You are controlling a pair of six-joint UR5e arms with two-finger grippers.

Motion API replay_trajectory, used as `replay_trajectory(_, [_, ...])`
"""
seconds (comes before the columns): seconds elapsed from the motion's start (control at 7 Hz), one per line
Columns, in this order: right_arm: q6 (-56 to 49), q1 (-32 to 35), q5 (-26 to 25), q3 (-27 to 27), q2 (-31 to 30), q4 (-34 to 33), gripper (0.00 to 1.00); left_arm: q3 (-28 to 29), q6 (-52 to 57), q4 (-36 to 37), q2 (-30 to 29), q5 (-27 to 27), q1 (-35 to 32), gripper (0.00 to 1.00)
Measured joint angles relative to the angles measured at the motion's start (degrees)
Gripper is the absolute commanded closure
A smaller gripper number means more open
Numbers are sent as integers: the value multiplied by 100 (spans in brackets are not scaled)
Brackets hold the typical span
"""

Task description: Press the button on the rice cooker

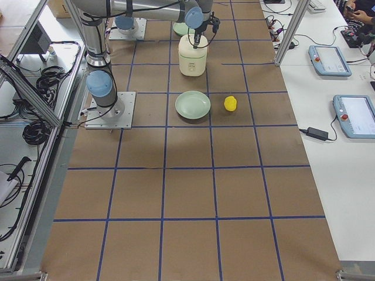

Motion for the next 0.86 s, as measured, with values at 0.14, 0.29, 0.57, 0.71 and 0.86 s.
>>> replay_trajectory(0.14, [60, 7, -31, -301, -38, 273, 24, 0, 0, 0, -1, 0, 0, 0])
replay_trajectory(0.29, [87, 5, -183, -752, -19, 517, 6, 0, 0, 0, -1, 0, 0, 0])
replay_trajectory(0.57, [-274, -152, -708, -1593, 126, 794, 4, 0, 0, 0, -2, 0, 0, 0])
replay_trajectory(0.71, [-744, -359, -782, -1797, 147, 932, 1, 0, 0, 0, -2, 0, 0, 0])
replay_trajectory(0.86, [-1077, -573, -790, -1856, 138, 1004, 0, 0, 0, 0, -2, 0, 0, 0])
